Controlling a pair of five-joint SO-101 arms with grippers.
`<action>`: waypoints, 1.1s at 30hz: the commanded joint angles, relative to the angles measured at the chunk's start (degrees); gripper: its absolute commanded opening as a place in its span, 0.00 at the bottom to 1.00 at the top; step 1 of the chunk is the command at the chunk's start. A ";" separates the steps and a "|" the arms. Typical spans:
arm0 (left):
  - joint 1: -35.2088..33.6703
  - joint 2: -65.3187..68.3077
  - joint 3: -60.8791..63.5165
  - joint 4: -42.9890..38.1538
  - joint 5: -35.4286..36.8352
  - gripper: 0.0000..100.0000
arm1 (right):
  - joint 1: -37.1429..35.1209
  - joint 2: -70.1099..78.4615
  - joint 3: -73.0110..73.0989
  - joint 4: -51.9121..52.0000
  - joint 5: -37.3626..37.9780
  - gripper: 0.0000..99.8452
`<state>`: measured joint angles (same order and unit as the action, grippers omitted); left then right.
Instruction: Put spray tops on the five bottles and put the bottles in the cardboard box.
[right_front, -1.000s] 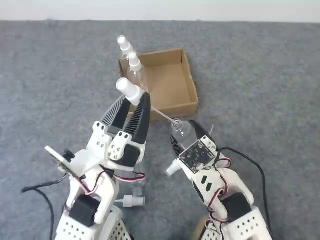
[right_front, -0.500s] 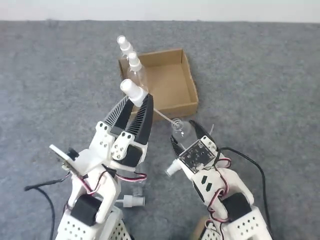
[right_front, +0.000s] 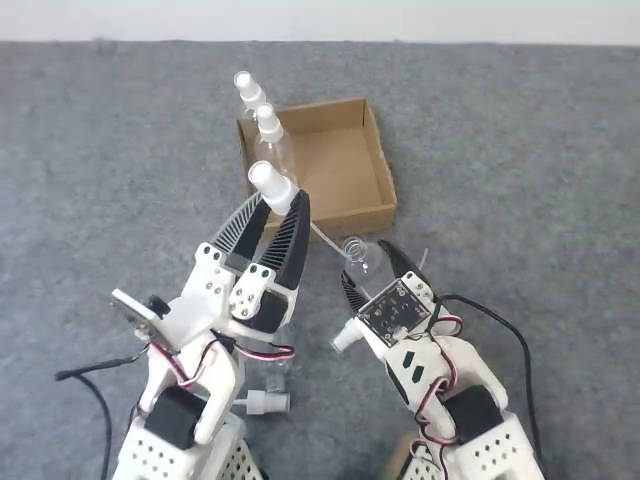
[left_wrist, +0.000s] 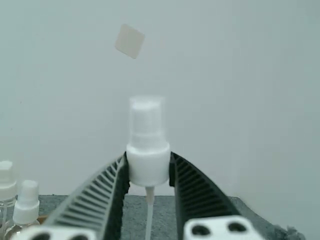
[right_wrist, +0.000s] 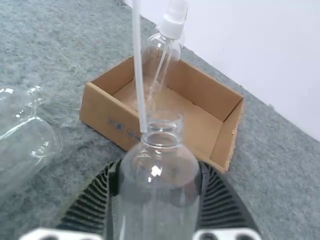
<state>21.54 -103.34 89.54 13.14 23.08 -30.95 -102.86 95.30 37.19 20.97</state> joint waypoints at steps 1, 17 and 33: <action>0.00 -0.88 -1.01 -2.55 -0.53 0.01 | -0.40 -1.10 1.05 0.22 0.62 0.02; 0.00 -0.88 -2.68 -3.08 -0.62 0.01 | -0.48 -1.10 1.05 0.92 0.62 0.02; -1.85 -0.88 -2.24 -4.57 -0.70 0.01 | -0.48 -1.10 1.05 0.92 0.62 0.02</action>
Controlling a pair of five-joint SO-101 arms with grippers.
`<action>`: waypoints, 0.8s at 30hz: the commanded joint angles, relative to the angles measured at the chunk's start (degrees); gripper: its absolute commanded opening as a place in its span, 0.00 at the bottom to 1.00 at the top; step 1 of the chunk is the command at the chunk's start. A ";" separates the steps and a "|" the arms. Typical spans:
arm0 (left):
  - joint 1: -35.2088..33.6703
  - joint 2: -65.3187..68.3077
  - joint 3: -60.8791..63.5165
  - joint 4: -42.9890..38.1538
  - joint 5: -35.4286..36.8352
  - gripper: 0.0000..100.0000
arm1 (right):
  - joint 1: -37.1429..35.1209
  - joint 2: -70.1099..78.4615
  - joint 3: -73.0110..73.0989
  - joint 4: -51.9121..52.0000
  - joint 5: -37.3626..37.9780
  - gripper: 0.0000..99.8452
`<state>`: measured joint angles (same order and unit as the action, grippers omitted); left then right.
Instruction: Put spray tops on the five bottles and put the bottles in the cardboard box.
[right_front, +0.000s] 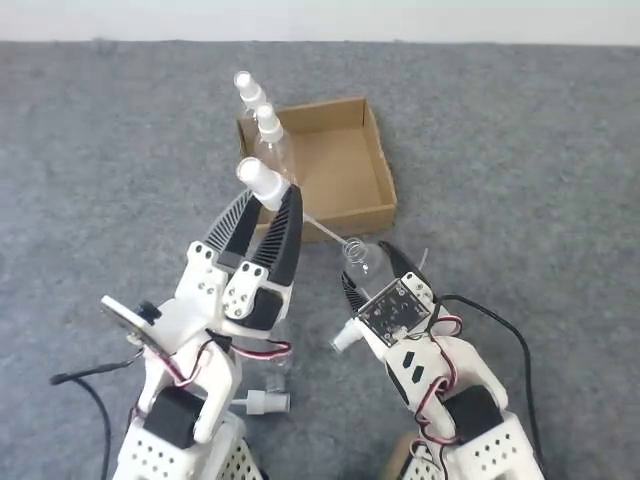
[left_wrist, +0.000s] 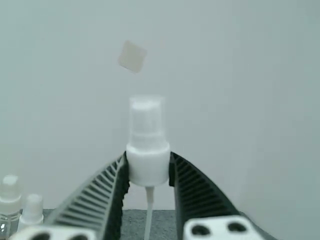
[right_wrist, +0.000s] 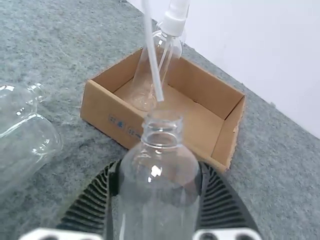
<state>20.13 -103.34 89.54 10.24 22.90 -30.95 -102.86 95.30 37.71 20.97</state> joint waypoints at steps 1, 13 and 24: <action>-0.35 -0.88 -1.89 -1.67 -0.44 0.01 | -0.48 -1.10 1.05 0.40 0.62 0.02; 0.79 -0.88 1.71 -1.49 -0.26 0.01 | -0.48 -1.10 1.05 0.48 0.62 0.02; 8.53 -0.62 4.62 -1.32 -0.53 0.01 | -0.48 -1.10 1.05 0.48 0.62 0.02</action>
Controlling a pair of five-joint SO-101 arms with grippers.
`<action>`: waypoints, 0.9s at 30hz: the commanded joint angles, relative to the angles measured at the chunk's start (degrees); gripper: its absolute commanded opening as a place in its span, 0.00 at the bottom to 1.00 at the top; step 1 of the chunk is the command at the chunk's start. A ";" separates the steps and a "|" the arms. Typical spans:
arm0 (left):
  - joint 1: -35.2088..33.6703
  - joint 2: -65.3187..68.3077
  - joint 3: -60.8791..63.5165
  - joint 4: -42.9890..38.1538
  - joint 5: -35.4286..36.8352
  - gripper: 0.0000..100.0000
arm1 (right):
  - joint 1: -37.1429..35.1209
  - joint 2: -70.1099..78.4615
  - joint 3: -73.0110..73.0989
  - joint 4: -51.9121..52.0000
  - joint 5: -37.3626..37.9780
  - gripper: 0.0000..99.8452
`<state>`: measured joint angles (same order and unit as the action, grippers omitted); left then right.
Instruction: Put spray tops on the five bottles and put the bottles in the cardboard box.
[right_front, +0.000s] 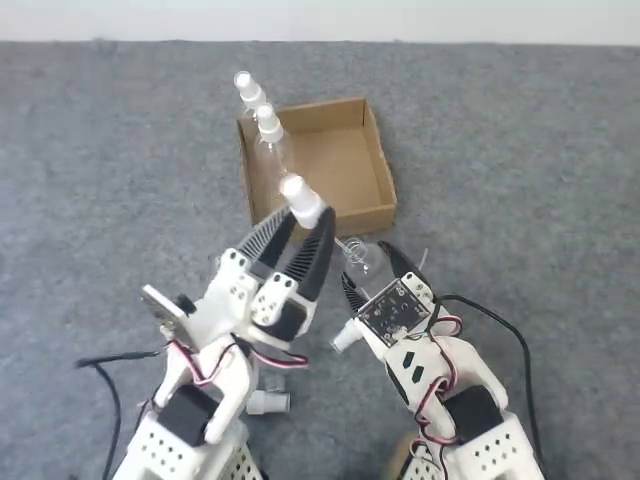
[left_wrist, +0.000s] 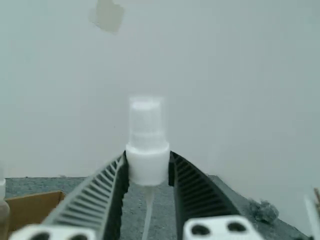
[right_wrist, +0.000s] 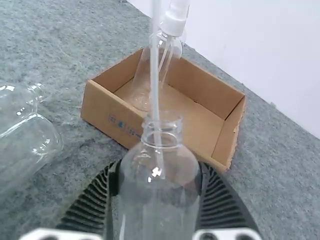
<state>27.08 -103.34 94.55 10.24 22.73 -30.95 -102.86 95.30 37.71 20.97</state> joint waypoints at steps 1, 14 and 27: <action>1.85 -0.62 -0.13 -1.32 -0.26 0.01 | -0.48 -1.10 1.05 0.48 0.62 0.02; 5.89 -0.88 0.57 2.20 -0.26 0.01 | -0.48 -1.19 0.70 0.40 0.44 0.02; 5.89 -0.88 1.27 7.12 -0.35 0.01 | -0.48 -1.19 -1.93 -0.13 0.18 0.02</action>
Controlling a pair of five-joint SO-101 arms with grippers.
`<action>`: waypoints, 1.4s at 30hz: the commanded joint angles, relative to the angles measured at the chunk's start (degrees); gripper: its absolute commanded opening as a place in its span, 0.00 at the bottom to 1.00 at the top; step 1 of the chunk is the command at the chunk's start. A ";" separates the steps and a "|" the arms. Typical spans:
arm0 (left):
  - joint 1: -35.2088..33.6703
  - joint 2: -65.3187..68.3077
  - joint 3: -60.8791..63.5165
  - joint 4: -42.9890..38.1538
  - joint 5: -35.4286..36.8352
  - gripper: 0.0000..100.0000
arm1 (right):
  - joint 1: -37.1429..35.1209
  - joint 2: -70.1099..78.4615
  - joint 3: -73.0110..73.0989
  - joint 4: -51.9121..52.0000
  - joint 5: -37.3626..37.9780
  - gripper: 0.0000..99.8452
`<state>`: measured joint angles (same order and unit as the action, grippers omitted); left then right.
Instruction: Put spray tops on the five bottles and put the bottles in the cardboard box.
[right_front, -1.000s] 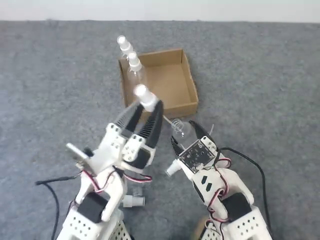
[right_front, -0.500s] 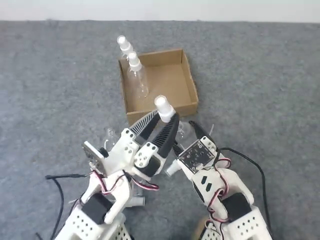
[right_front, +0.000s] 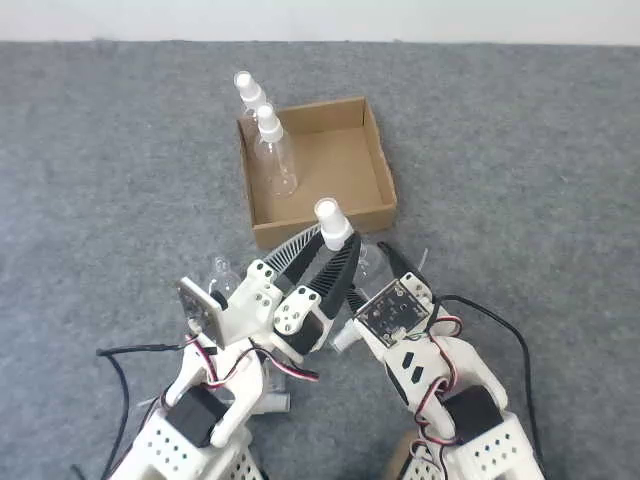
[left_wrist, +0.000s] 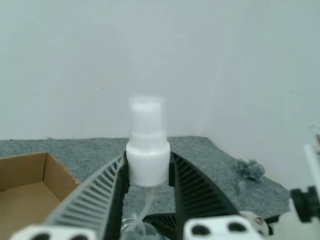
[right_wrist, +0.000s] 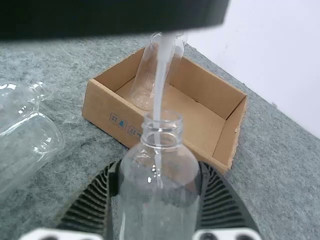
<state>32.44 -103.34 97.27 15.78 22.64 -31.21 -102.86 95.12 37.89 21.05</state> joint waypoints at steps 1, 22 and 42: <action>0.53 -0.88 -1.45 1.67 -0.26 0.01 | -0.22 -1.19 -1.76 -0.31 0.09 0.02; 0.44 -0.88 -1.45 7.74 0.00 0.07 | -3.82 -1.19 -7.56 -0.40 0.35 0.02; 0.44 -0.88 -8.22 19.60 1.05 0.18 | -3.82 -1.19 -8.88 -0.40 0.00 0.02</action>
<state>32.44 -103.43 95.78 28.62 22.55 -34.29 -102.77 91.60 37.98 20.97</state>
